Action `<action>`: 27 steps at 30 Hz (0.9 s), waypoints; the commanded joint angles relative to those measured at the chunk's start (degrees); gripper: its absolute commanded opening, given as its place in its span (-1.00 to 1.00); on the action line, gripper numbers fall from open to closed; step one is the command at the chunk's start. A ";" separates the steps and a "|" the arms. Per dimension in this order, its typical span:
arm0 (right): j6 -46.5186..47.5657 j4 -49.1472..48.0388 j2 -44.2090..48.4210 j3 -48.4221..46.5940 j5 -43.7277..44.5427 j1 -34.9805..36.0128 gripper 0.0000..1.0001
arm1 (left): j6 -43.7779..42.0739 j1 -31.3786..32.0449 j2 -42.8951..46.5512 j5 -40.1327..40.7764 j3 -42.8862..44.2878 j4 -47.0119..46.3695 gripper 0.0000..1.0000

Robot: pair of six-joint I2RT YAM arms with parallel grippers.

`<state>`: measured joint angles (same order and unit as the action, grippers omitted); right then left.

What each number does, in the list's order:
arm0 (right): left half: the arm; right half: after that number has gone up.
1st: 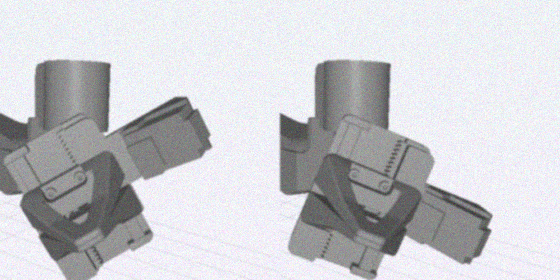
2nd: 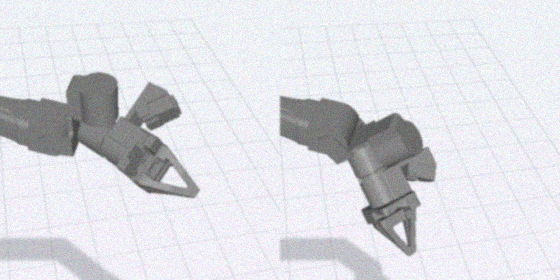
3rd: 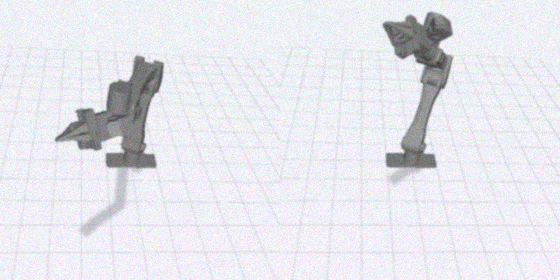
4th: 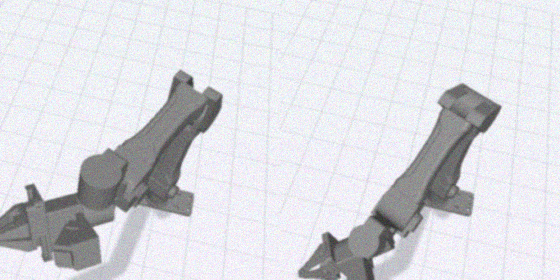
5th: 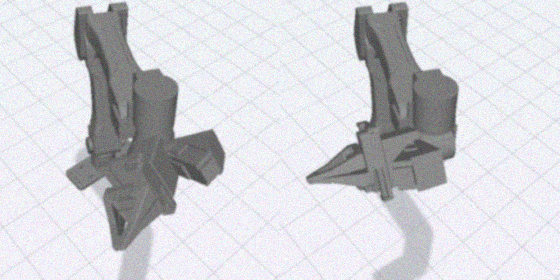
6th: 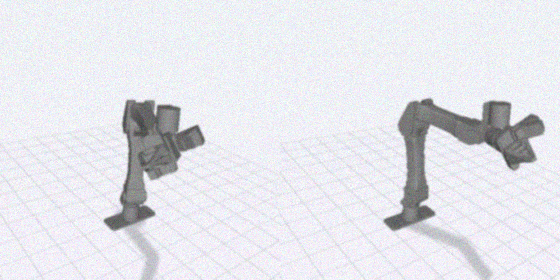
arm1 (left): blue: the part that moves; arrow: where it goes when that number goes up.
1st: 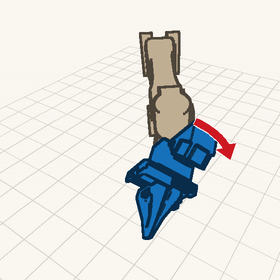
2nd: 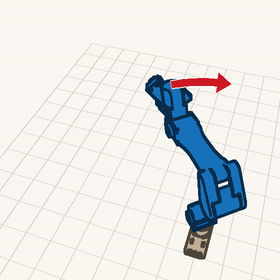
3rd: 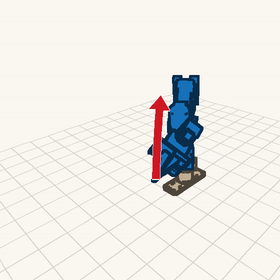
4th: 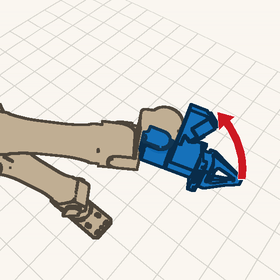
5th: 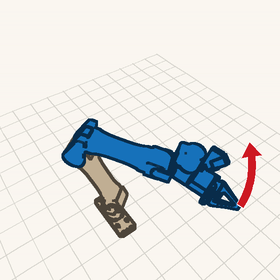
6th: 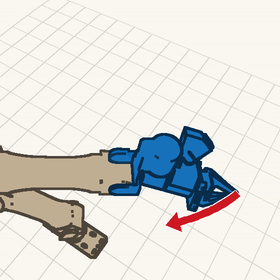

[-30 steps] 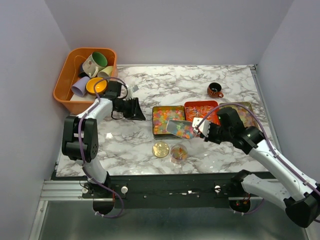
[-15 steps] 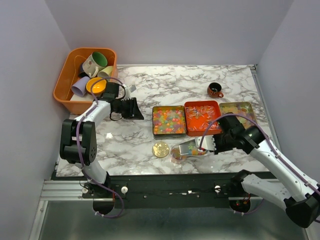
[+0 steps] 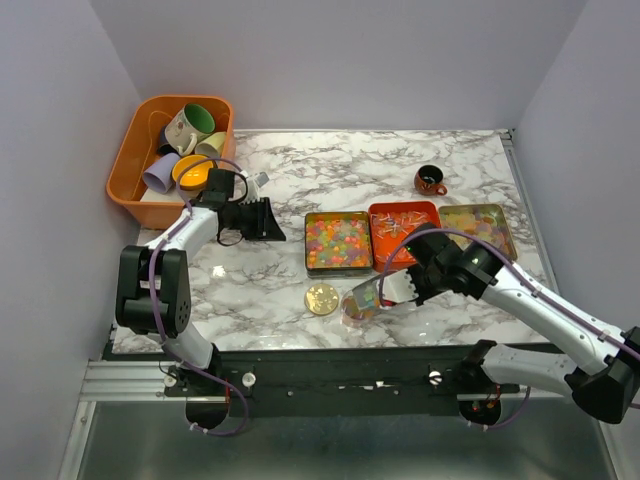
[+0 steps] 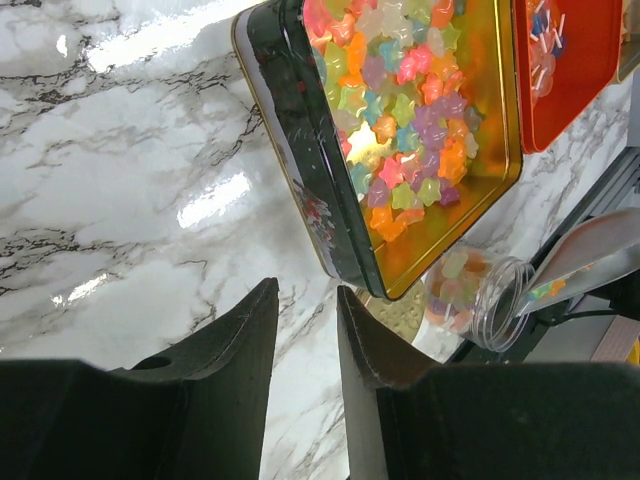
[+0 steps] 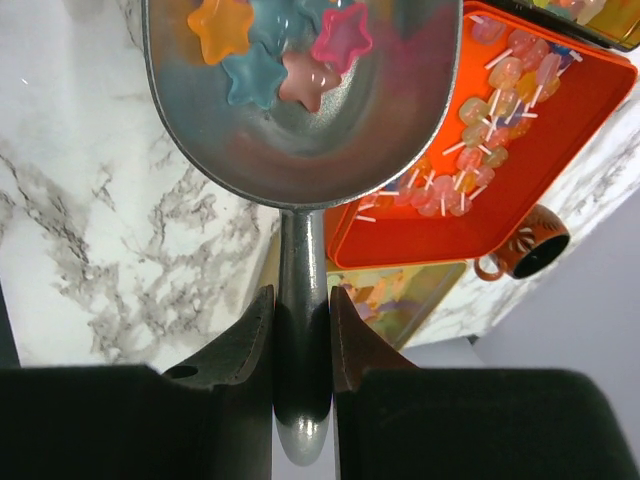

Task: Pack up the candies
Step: Place the fake candies in the packing bottle.

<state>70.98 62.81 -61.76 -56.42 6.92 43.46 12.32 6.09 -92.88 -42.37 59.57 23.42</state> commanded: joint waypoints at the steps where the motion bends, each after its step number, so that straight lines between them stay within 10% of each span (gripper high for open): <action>1: -2.33 2.14 -2.14 -1.93 10.30 4.43 -0.99 | 1.30 -0.46 2.00 -0.17 -0.42 -2.41 -0.21; 27: -8.49 11.20 -7.15 -9.93 22.70 13.31 -0.99 | 6.23 -0.55 3.32 -3.86 -1.56 -7.95 -0.13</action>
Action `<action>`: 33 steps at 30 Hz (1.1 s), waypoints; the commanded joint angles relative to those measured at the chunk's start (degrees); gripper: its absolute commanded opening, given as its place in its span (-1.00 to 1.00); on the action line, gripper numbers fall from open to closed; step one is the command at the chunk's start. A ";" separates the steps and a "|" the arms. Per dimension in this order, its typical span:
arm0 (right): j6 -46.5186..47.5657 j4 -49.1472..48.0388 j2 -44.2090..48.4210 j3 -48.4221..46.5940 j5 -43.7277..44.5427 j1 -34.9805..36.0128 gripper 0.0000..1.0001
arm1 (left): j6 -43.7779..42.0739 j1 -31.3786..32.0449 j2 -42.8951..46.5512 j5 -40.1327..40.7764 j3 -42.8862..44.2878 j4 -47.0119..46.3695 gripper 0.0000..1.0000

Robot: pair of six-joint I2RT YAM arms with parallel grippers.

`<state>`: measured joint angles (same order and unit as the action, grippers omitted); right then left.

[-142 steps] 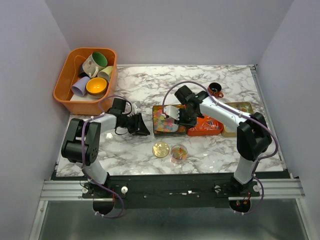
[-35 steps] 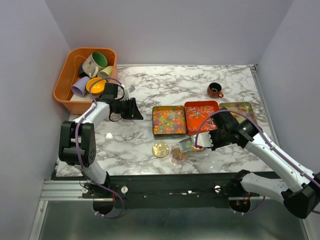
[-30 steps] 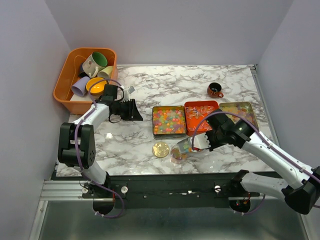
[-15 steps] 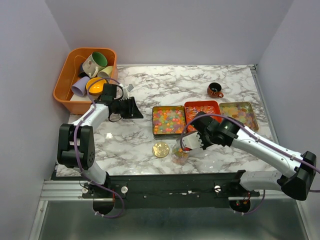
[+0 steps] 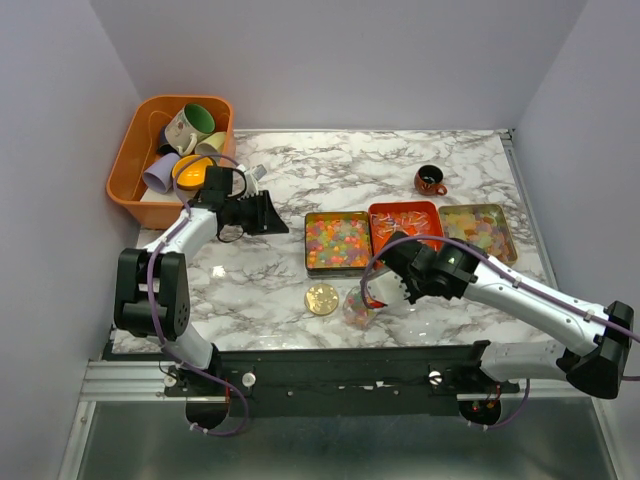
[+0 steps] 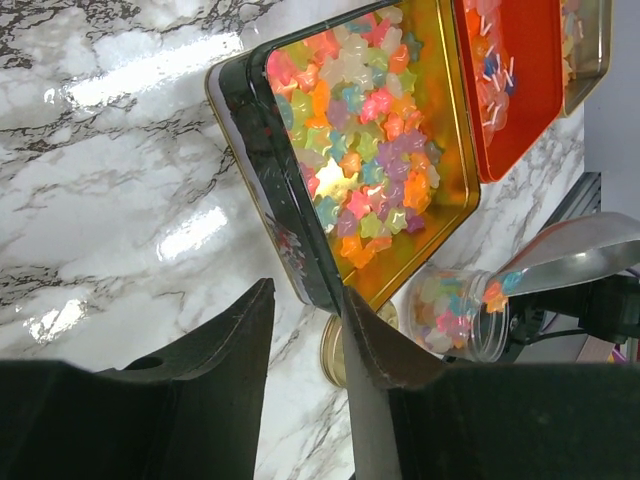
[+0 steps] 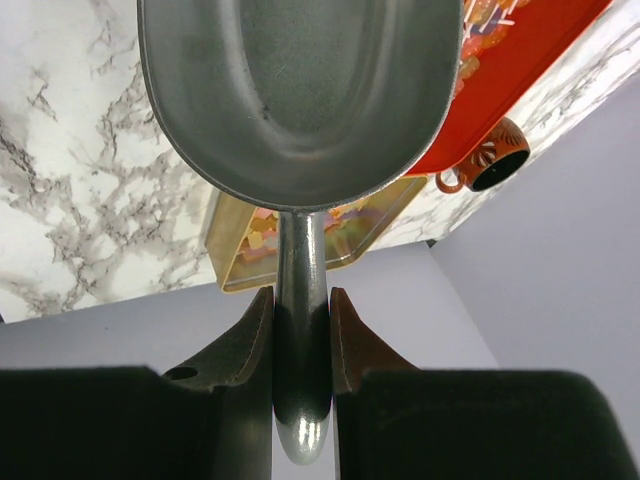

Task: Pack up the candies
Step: Place the fake candies in the packing bottle.

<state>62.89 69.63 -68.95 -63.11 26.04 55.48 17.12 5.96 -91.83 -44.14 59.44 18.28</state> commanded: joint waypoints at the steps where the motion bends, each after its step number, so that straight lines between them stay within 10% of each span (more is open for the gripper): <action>1: -0.23 4.73 0.13 -3.42 3.66 1.47 -0.99 | 1.59 -0.42 2.71 -2.44 -1.95 -3.16 -0.11; 12: -1.54 5.44 1.18 -5.09 4.28 3.40 -0.99 | 4.05 -0.16 7.27 -8.84 -5.56 -7.20 0.06; 23: -23.07 -6.24 -5.75 -13.88 -11.80 0.59 -0.99 | 11.61 2.04 13.35 -22.74 -13.30 -21.44 0.18; 33: -22.73 -9.95 -18.23 -28.72 -17.78 -5.03 -0.99 | 2.04 4.50 5.80 -24.51 -2.85 -5.28 0.19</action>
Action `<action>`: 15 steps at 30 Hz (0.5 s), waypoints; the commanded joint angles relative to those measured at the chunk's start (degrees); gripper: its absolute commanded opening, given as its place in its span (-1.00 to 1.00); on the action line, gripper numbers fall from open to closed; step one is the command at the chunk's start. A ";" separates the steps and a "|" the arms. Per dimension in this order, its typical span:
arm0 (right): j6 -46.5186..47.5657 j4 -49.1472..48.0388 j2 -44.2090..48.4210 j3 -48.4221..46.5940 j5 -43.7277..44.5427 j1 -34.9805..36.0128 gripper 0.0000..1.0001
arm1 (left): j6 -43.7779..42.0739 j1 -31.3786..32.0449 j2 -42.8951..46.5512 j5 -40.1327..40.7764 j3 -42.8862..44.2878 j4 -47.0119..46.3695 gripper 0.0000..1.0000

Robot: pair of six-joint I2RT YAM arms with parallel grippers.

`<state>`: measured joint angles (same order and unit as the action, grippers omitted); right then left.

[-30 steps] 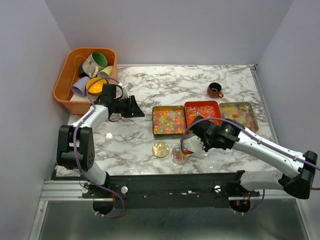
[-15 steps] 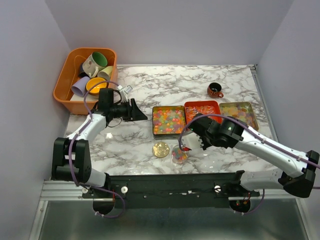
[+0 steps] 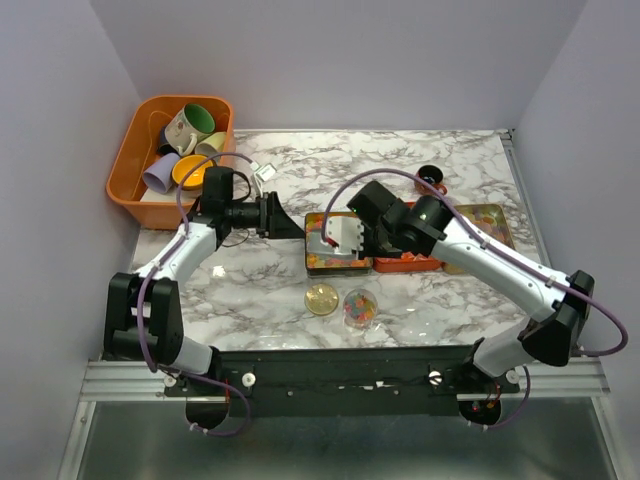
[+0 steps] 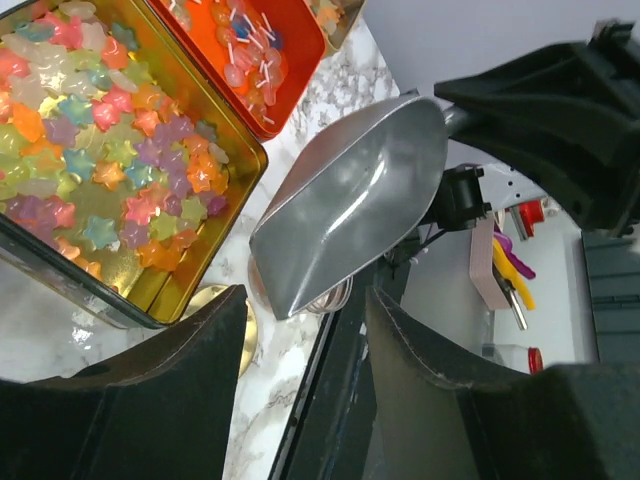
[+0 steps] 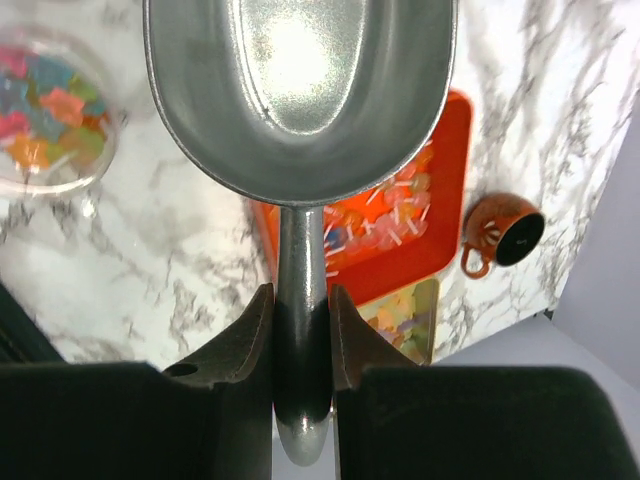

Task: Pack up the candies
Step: Place the fake candies in the packing bottle.

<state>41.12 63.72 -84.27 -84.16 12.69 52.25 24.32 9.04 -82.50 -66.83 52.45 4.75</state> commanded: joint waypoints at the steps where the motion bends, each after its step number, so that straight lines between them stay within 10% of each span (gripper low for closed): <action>1: -0.35 -3.96 -3.96 -8.38 -4.77 -1.97 -0.99 | -5.59 1.42 -4.24 -1.73 4.76 8.78 0.19; 8: 0.10 -3.34 -3.89 -9.53 -7.50 -2.41 -0.99 | -1.22 1.51 -10.30 -0.05 8.72 5.37 0.12; 15: 0.54 -5.10 -3.18 -7.07 -10.05 -4.00 -0.99 | 20.44 1.68 -14.00 -5.32 5.92 -18.25 -0.75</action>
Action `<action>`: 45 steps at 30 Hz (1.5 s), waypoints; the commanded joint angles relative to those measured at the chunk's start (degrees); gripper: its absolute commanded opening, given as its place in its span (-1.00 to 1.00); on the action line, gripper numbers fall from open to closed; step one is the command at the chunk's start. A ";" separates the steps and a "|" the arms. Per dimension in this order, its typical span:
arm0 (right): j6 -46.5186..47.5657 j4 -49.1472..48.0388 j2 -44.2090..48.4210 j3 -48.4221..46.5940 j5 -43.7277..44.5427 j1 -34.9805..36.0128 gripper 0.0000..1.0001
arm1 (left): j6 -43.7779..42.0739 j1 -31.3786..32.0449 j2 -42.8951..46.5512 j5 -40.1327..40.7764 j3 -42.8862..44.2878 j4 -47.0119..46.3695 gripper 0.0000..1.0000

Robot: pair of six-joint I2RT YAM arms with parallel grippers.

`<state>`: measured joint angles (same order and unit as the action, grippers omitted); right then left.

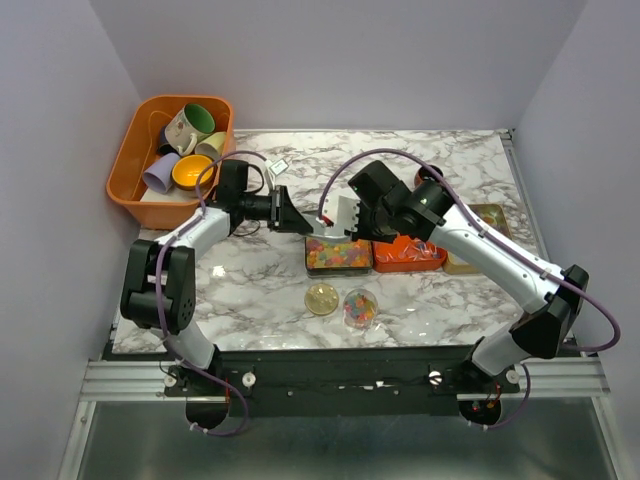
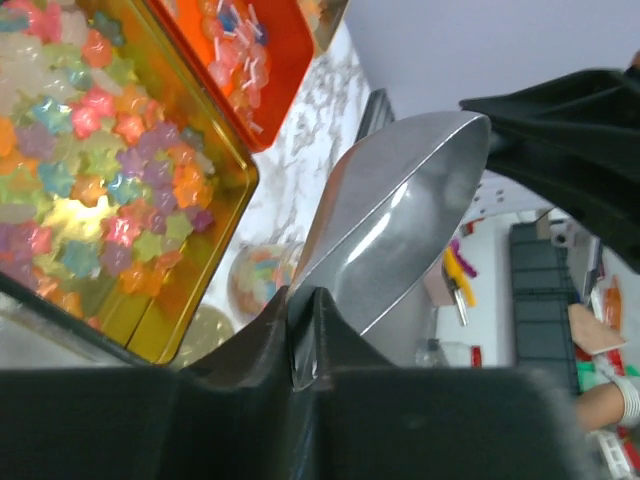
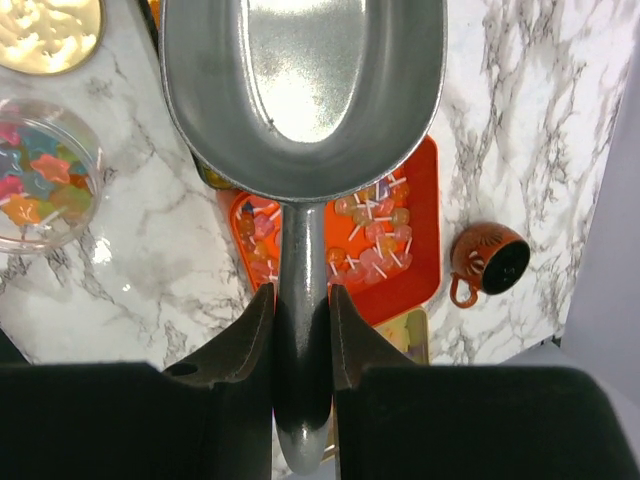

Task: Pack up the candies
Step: Place the fake candies in the packing bottle, then adjust the spatula.

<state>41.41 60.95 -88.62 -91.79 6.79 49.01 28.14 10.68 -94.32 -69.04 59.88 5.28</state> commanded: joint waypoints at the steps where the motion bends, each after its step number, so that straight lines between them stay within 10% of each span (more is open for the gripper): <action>1: -0.01 -2.59 1.08 1.08 -4.58 -0.76 -0.99 | 20.42 0.05 -2.35 -3.56 -2.56 -23.42 -0.82; 11: -3.88 -3.38 0.21 3.19 -16.01 -6.82 -0.45 | 60.10 0.13 -6.13 -8.04 -12.59 -76.71 -1.00; 28: -7.57 0.84 -4.54 -2.34 -27.71 -11.31 -0.20 | 57.21 0.13 -5.61 -8.48 -11.80 -73.49 -1.00; 39: -6.25 4.52 -3.93 -9.10 -29.63 -13.33 0.03 | 42.58 0.13 -3.85 -7.87 -11.28 -54.71 -1.00; 45: -0.20 1.20 1.60 -4.37 -28.06 -13.59 0.04 | -6.37 0.48 -2.88 1.53 1.19 9.53 -1.00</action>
<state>36.34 63.18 -91.07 -99.13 -20.18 35.83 58.65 10.63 -98.98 -74.48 51.42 -32.99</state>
